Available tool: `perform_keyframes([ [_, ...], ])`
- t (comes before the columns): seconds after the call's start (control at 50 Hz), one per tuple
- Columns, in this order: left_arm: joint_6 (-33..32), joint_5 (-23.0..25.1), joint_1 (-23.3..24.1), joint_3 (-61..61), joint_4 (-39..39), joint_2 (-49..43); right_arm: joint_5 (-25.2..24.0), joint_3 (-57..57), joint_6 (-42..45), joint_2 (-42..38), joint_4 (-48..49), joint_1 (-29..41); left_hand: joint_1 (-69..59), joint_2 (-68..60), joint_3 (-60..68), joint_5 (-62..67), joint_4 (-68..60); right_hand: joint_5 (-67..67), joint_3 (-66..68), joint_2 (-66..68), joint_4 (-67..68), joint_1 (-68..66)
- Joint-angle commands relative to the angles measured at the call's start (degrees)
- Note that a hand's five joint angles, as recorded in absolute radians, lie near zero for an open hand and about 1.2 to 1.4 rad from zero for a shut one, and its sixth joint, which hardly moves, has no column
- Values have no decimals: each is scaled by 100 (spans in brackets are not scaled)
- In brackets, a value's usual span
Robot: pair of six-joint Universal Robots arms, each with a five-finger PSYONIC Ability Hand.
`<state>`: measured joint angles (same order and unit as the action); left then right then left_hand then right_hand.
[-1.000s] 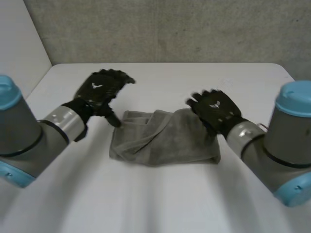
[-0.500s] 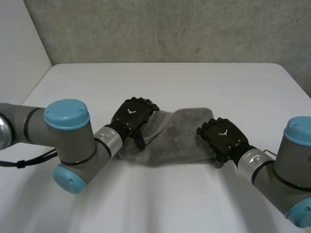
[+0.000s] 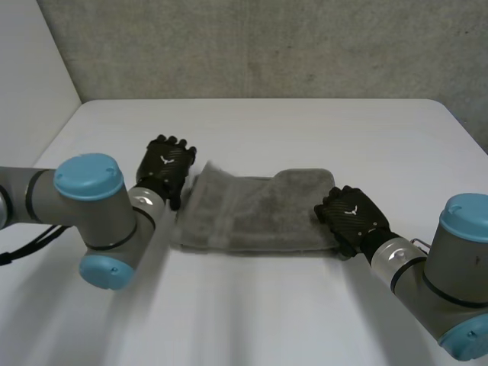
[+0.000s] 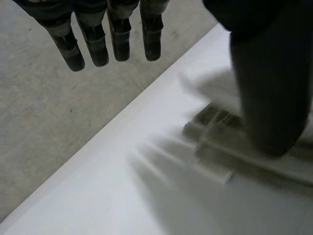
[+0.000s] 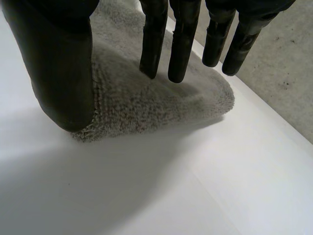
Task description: Fold the towel.
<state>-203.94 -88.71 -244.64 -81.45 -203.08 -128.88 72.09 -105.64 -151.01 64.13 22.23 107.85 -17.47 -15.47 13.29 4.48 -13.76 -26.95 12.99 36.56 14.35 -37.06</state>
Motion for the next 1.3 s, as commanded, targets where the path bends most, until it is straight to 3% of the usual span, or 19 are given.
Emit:
perform_keyframes([
  [0.02,337,38,-67,-257,50,407,-10,-36,-8,3,1,-1,288,88,-329,11,376,-559,-299,599,-435,-549],
  [0.08,636,56,-14,-398,58,645,-19,-45,1,-6,1,-1,288,88,-329,11,376,-1720,-299,1759,-435,-1710],
  [0.12,802,56,21,-529,58,872,-11,-36,1,-15,1,-1,305,105,-329,-6,376,-4012,-299,4051,-435,-4002],
  [0.16,838,65,39,-599,58,986,-10,-36,1,-6,-8,-9,322,122,-329,-22,376,-4302,-299,4341,-435,-4291],
  [0.36,847,74,39,-1013,58,1541,-142,-370,54,433,-359,-176,389,189,-329,-90,376,-4305,-299,4344,-435,-4294],
  [0.5,856,231,-101,-1312,58,1725,-642,-423,861,1363,-1131,-1151,406,206,-329,-107,376,-4305,-299,4344,-435,-4294],
  [0.56,864,267,-172,-1356,58,1787,-705,-282,968,1435,-1256,-1161,406,206,-329,-107,376,-4305,-299,4344,-435,-4294],
  [0.72,1303,478,-357,-1382,58,1972,-608,922,660,1374,-1555,8,389,189,-329,-90,376,-4305,-299,4344,-435,-4294],
  [0.88,1585,496,-488,-1347,58,1998,-116,2379,546,-135,-1625,2097,423,223,-329,-123,376,-4305,-299,4344,-435,-4294],
  [1.08,1594,557,-603,-1391,58,1998,182,2891,721,-1342,-1634,2750,456,257,-329,-157,376,-4305,-299,4344,-435,-4294],
  [1.1,1594,566,-594,-1391,58,1998,261,2891,748,-1342,-1625,2750,473,273,-329,-174,376,-1696,-299,1735,-435,-1686],
  [1.12,1594,566,-594,-1391,58,1998,262,2891,748,-1342,-1625,2750,473,274,-329,-174,376,-1670,-299,1709,-435,-1660],
  [1.14,1594,575,-577,-1391,58,1998,366,2848,722,-1264,-1607,2742,473,274,-329,-174,376,2344,-299,-2305,-435,2354],
  [1.22,1594,575,-533,-1338,58,1998,570,2742,590,-867,-1607,2671,490,290,-329,-191,376,2695,-299,-2656,-435,2706],
  [1.3,1620,557,-471,-1164,58,1998,640,2382,-110,-132,-1581,2312,524,324,-329,-224,376,2695,-299,-2656,-435,2706],
])
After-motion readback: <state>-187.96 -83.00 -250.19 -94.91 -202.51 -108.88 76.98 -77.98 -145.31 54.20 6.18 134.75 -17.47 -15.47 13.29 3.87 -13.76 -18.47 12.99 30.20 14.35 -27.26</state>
